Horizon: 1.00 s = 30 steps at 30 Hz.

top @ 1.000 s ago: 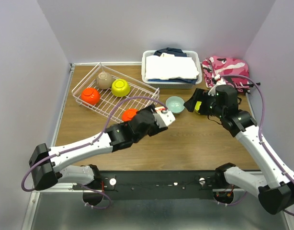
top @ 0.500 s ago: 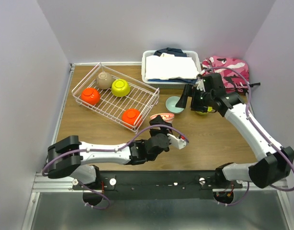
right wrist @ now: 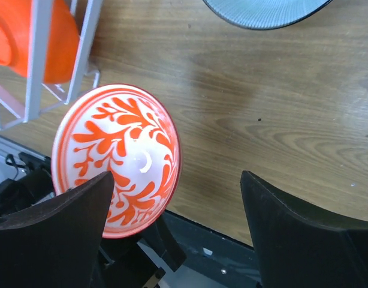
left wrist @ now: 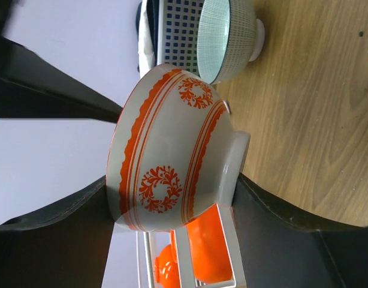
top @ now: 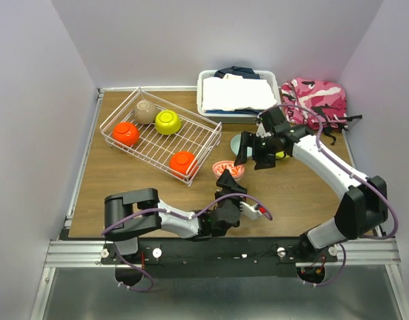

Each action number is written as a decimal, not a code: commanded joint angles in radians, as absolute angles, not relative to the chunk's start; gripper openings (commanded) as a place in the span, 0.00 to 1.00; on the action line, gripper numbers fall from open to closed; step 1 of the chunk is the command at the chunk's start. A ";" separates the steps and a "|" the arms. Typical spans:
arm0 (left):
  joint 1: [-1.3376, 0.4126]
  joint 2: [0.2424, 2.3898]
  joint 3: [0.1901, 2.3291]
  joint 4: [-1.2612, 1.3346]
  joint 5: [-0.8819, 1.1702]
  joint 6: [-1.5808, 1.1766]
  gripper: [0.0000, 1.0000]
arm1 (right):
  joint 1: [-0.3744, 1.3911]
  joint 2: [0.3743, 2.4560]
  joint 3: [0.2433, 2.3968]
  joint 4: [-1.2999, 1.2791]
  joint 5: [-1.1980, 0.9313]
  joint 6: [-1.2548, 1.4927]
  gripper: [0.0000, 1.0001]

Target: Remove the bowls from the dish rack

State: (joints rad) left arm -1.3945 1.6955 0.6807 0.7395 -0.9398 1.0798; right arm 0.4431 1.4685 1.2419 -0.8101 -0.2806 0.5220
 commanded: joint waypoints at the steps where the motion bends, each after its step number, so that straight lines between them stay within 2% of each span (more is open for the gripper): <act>1: -1.402 1.744 0.669 1.046 -1.023 1.219 0.61 | 0.486 1.560 1.209 -0.857 -0.319 0.508 0.90; 6: -1.405 1.763 0.666 1.055 -1.028 1.223 0.61 | 0.520 1.629 1.207 -0.874 -0.314 0.497 0.83; 8: -1.404 1.772 0.666 1.055 -1.029 1.223 0.61 | 0.522 1.638 1.212 -0.882 -0.322 0.489 0.74; 9: -1.405 1.775 0.666 1.055 -1.032 1.221 0.61 | 0.522 1.646 1.216 -0.882 -0.327 0.486 0.67; 10: -1.405 1.779 0.666 1.057 -1.034 1.223 0.61 | 0.520 1.654 1.219 -0.888 -0.333 0.483 0.55; 12: -1.405 1.792 0.667 1.060 -1.037 1.224 0.62 | 0.522 1.660 1.230 -0.893 -0.336 0.477 0.40; 13: -1.405 1.796 0.667 1.060 -1.040 1.226 0.64 | 0.522 1.661 1.233 -0.891 -0.336 0.476 0.34; 14: -1.405 1.802 0.669 1.061 -1.043 1.226 0.65 | 0.522 1.661 1.235 -0.891 -0.337 0.472 0.22; 16: -1.405 1.809 0.670 1.065 -1.052 1.227 0.70 | 0.522 1.663 1.238 -0.890 -0.337 0.472 0.12; 17: -1.405 1.812 0.670 1.065 -1.055 1.227 0.72 | 0.522 1.663 1.241 -0.891 -0.339 0.471 0.01; 18: -1.407 1.813 0.669 1.063 -1.060 1.226 0.73 | 0.522 1.661 1.244 -0.888 -0.339 0.471 0.01; 19: -1.407 1.813 0.669 1.063 -1.061 1.221 0.81 | 0.522 1.660 1.249 -0.884 -0.331 0.472 0.01; 22: -1.407 1.806 0.672 1.042 -1.071 1.201 0.93 | 0.522 1.654 1.268 -0.882 -0.292 0.477 0.01; 24: -1.407 1.795 0.675 0.994 -1.075 1.158 0.98 | 0.519 1.644 1.282 -0.877 -0.262 0.482 0.01; 29: -1.408 1.709 0.727 0.761 -1.057 0.947 0.99 | 0.476 1.615 1.307 -0.819 -0.164 0.494 0.01; 30: -1.408 1.688 0.751 0.629 -1.025 0.840 0.99 | 0.466 1.611 1.310 -0.807 -0.149 0.494 0.01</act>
